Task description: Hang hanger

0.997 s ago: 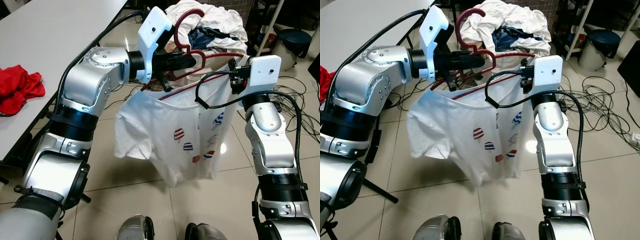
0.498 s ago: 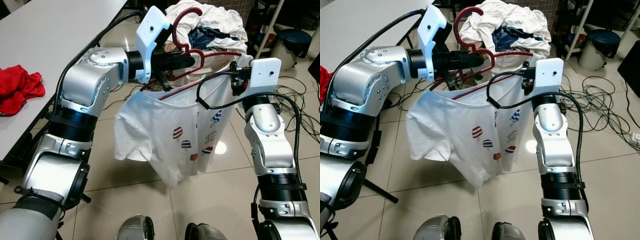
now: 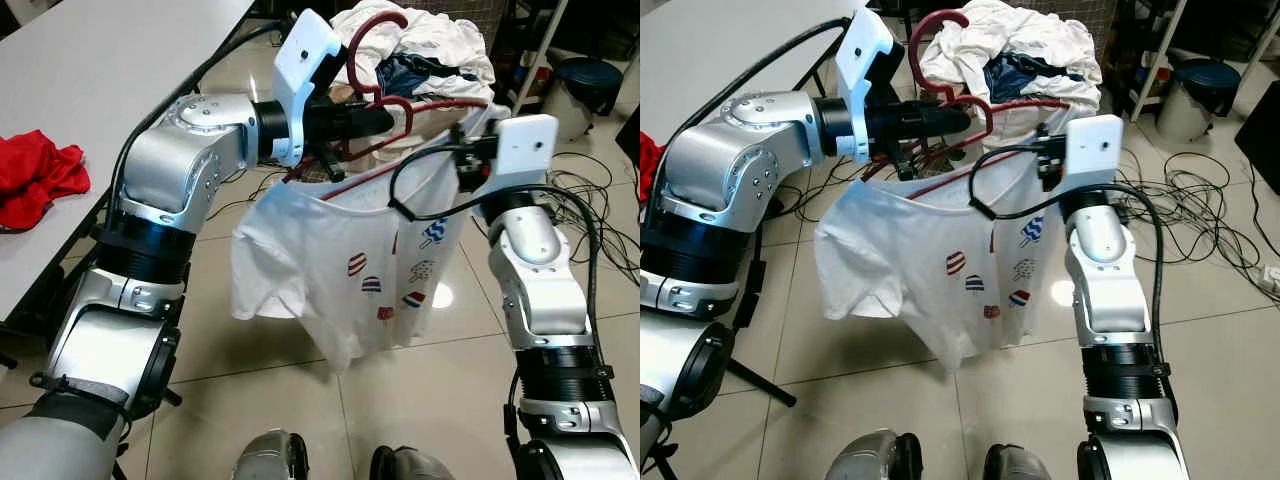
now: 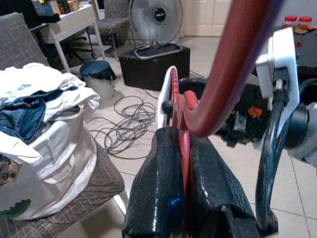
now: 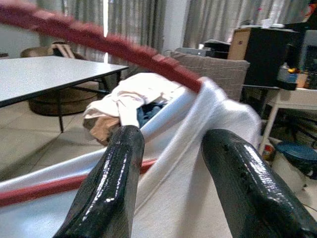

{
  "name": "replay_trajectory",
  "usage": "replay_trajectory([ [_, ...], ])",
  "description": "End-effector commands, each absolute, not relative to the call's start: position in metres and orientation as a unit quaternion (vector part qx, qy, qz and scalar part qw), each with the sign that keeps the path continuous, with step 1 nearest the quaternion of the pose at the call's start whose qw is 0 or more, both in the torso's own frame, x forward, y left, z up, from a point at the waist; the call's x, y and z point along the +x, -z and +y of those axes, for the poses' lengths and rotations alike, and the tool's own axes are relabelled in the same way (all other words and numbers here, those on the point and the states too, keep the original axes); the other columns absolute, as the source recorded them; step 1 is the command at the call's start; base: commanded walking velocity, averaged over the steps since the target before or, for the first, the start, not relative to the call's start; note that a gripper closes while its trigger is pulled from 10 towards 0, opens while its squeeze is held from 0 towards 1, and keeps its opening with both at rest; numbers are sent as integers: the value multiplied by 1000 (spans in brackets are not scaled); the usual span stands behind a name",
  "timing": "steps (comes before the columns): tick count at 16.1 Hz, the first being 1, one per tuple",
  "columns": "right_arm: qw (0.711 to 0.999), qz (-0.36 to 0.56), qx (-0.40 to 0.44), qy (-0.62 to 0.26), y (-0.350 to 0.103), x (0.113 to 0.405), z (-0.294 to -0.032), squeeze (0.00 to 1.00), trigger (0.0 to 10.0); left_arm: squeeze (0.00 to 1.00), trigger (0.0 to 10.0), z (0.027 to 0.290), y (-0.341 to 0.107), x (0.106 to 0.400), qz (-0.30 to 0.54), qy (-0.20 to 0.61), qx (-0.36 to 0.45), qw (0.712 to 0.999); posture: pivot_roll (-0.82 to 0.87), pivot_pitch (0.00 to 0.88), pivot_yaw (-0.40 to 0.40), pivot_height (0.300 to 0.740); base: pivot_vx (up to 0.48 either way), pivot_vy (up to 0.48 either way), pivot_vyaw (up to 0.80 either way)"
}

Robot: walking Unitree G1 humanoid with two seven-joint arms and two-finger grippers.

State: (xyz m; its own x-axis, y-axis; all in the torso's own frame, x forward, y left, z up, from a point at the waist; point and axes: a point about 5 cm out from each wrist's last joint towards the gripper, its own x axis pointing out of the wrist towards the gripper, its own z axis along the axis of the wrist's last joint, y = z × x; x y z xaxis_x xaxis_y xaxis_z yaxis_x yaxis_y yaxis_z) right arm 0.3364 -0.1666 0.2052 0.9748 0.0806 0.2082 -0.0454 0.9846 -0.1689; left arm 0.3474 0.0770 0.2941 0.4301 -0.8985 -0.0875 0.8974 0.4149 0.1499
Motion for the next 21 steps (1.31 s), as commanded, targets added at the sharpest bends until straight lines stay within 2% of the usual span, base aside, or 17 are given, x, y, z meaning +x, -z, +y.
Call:
replay_trajectory([
  [1, 990, -112, -80, -41, -210, 338, -162, 0, 10000, 0, 10000, 80, -305, 344, -26, 533, 85, 841, -88, 37, 58, 740, 0, 0, 0],
  [12, 989, -142, -51, -2, -214, 328, -166, 0, 10000, 0, 10000, 82, -305, 347, -23, 526, 79, 846, -88, 45, 64, 740, 0, 0, 0],
  [21, 992, -115, -57, 20, -206, 329, -176, 0, 10000, 0, 10000, 82, -306, 345, -22, 533, 76, 842, -88, 46, 62, 740, 0, 0, 0],
])
